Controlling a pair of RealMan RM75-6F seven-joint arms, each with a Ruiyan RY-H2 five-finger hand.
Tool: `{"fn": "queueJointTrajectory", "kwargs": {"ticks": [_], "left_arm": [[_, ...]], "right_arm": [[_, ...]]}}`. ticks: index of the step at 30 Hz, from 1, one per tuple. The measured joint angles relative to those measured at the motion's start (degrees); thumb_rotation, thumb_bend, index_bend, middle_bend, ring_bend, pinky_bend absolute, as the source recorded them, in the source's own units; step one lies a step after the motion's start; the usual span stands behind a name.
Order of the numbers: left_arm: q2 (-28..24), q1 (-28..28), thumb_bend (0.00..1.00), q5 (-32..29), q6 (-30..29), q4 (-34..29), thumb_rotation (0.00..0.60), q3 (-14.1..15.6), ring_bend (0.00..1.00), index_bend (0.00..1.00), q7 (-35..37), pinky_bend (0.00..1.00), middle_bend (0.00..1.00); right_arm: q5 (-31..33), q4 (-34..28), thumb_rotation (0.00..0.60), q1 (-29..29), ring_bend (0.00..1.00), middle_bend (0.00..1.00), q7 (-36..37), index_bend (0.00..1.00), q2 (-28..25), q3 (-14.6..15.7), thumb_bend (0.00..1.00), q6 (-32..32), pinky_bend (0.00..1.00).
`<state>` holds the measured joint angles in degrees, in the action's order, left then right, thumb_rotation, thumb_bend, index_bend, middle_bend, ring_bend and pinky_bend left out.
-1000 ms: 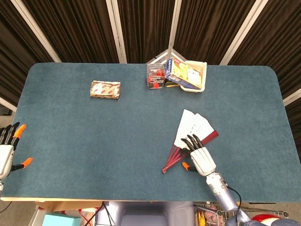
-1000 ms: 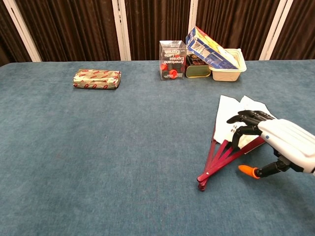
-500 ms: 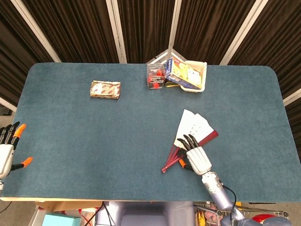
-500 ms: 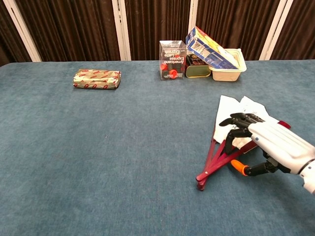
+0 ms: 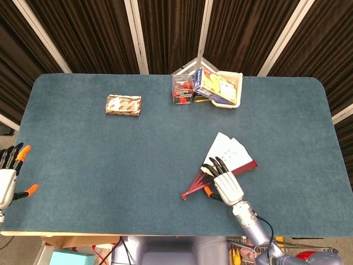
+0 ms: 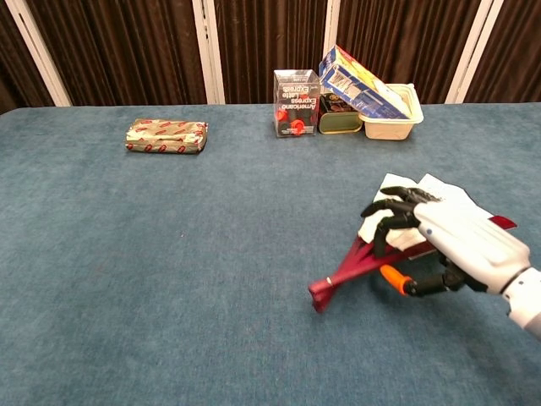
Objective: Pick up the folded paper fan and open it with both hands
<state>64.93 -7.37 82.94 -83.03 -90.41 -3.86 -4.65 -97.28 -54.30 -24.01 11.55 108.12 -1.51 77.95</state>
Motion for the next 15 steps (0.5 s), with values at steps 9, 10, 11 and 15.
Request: {"fn": "queueJointTrajectory", "kwargs": {"ticks": [9,10,11,15], "left_arm": [[-0.18,-0.2,0.0,-0.43,0.33,-0.52,0.6,-0.26,0.0,0.0,0.1,0.0,0.0],[-0.21,-0.25,0.0,-0.47,0.4,-0.64,0.6,-0.29,0.0,0.0,0.11,0.0,0.0],[-0.26,-0.3,0.0,-0.51,0.48,-0.78,0.6,-0.33,0.0,0.0,0.13,0.0,0.0],[-0.53,-0.8,0.0,-0.67,0.94,-1.73,0.6,-0.68,0.0,0.0,-0.03,0.0,0.0]], "right_arm": [[2.71,-13.74,0.6,-3.32,0.04,0.24,-4.4,0.67,-5.46,-5.93,0.57,-1.44,0.0],[3.68,-16.12,0.6,-3.75,0.04,0.24,-5.29,0.67,-6.35,-7.04,0.57,-2.03,0.0],[4.49,-17.98,0.6,-4.07,0.04,0.24,-6.03,0.67,-7.04,-7.94,0.57,-2.51,0.0],[8.72,-26.2,0.6,-5.63,0.04,0.25,-10.04,0.68,-10.12,-12.43,0.57,-4.85,0.0]]}}
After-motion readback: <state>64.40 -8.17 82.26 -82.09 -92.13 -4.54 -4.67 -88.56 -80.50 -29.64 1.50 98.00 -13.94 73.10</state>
